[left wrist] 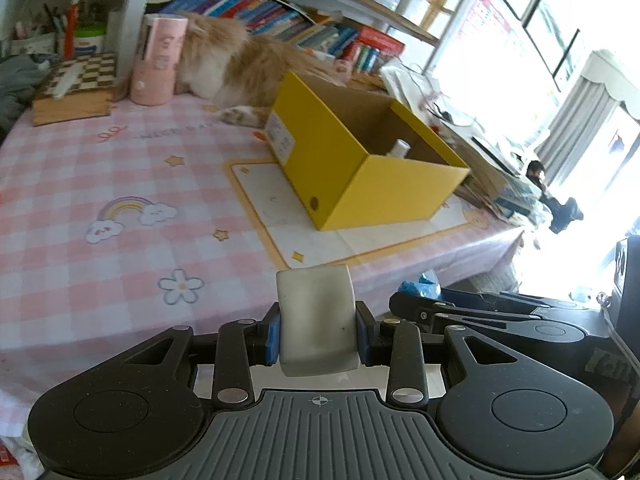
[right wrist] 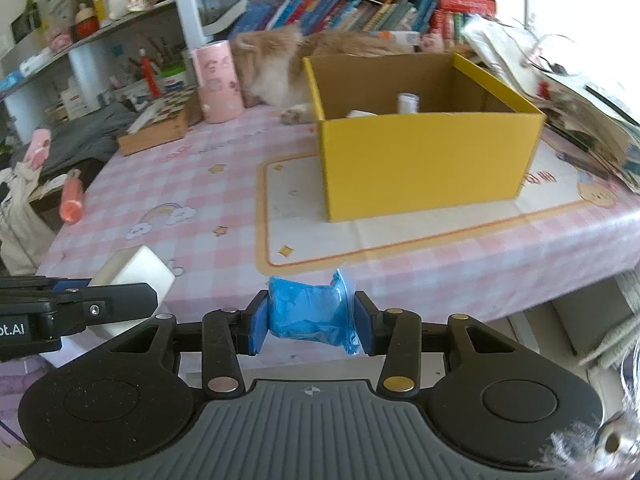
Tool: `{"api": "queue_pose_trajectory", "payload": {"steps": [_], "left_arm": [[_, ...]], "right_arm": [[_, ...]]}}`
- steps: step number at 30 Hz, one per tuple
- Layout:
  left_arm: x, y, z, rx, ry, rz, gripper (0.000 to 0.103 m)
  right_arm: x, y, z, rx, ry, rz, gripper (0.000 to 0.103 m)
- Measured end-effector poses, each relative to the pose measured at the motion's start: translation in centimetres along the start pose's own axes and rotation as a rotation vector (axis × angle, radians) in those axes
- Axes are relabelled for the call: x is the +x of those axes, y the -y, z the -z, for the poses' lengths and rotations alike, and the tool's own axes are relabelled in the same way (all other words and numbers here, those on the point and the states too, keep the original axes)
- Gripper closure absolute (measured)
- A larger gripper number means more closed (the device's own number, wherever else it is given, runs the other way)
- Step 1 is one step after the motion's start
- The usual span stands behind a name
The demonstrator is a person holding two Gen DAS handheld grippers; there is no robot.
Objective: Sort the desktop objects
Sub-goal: 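Carry the sponge block and blue packet in both grippers toward the yellow box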
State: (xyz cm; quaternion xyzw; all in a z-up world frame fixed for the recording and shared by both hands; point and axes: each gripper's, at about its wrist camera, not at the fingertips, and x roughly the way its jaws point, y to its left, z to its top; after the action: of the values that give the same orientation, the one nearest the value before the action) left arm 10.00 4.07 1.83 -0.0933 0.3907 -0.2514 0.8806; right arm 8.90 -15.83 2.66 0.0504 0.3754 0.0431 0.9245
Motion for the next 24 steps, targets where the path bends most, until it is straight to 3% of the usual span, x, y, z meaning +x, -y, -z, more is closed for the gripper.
{"api": "queue_pose_trajectory", "payload": {"steps": [12, 24], "left_arm": [[1.5, 1.1, -0.8, 0.019, -0.014, 0.023, 0.069], [3.1, 2.3, -2.2, -0.004, 0.003, -0.009, 0.069]], "right_arm": [[-0.1, 1.4, 0.1, 0.005, -0.006, 0.03, 0.063], [0.9, 3.2, -1.3, -0.032, -0.011, 0.008, 0.063]]}}
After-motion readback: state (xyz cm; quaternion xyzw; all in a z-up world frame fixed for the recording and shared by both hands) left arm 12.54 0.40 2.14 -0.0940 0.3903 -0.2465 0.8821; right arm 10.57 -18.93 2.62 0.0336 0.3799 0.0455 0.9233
